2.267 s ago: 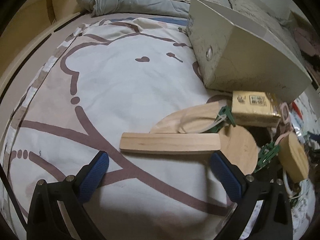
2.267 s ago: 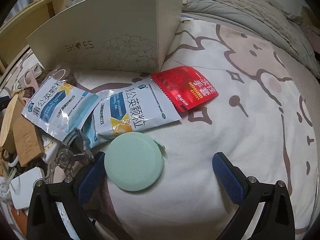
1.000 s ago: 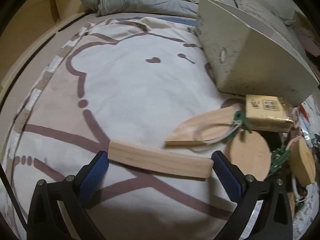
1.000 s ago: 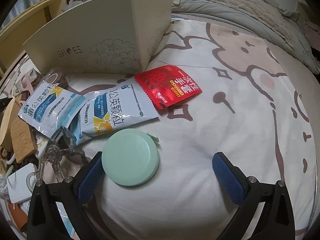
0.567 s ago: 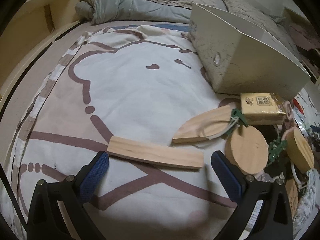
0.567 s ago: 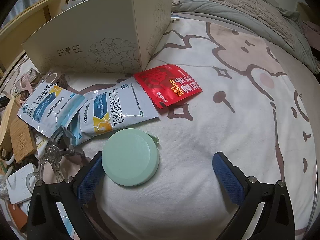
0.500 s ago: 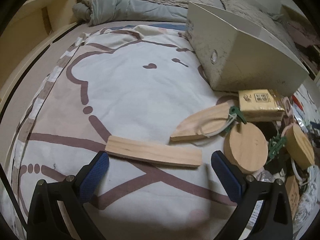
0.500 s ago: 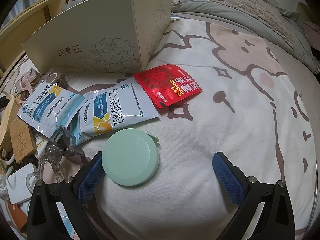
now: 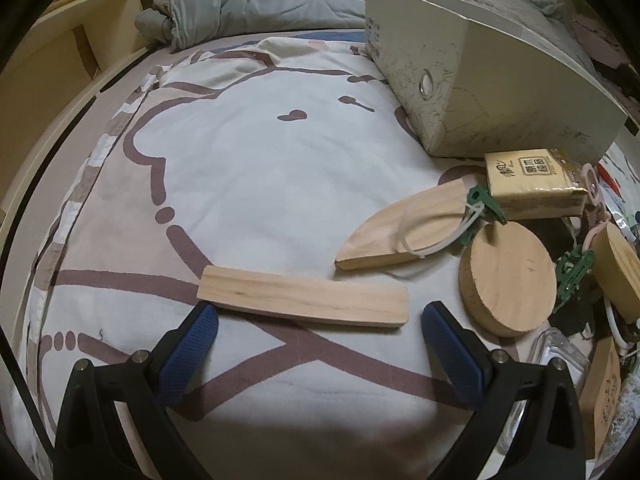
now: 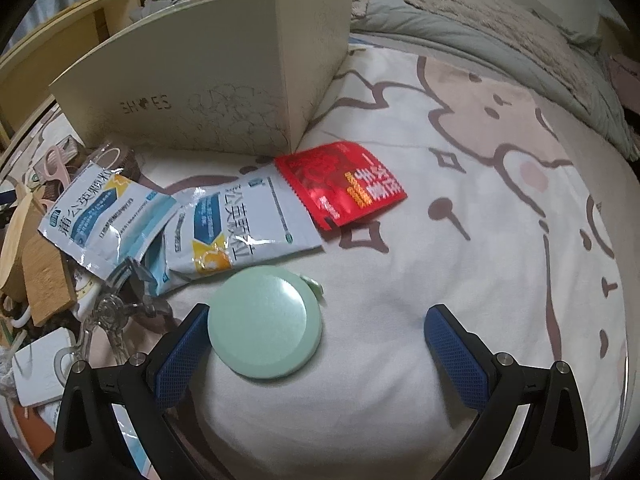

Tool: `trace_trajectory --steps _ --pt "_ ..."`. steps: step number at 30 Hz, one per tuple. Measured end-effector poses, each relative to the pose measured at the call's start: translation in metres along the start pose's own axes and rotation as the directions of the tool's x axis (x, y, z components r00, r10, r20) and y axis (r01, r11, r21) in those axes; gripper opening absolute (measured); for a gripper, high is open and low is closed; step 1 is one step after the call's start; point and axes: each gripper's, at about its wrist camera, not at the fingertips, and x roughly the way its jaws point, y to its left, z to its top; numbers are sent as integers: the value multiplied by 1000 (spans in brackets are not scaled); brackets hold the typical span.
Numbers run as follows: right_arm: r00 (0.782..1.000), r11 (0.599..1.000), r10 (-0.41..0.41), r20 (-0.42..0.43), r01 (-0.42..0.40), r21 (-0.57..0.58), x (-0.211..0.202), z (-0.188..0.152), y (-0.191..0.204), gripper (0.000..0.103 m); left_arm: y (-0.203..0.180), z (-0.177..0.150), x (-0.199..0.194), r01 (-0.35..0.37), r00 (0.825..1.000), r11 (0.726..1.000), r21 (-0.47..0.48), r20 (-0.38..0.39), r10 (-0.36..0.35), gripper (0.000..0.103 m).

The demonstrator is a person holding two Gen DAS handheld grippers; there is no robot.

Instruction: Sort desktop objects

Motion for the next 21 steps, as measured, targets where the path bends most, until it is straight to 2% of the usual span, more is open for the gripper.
trace_trajectory --steps 10,12,13,17,19,21 --pt "999 999 -38 -20 38 -20 1 6 3 102 -1 -3 5 -3 1000 1000 -7 3 4 103" --pt "1000 999 -12 -20 12 -41 -1 5 5 93 -1 -3 5 -2 1000 1000 -8 2 2 103" --pt "1000 999 7 -25 -8 -46 -1 5 6 82 -1 -3 5 0 1000 1000 -9 1 0 103" --pt "998 995 54 -29 -56 -84 -4 5 15 59 -1 -3 5 3 1000 1000 -10 0 -3 103" --pt "997 993 67 -32 -70 -92 -6 4 17 53 0 -3 5 0 1000 1000 -8 0 0 103" --pt "997 994 68 -40 -71 -80 -6 5 17 53 0 -2 4 0 1000 1000 -8 0 0 103"
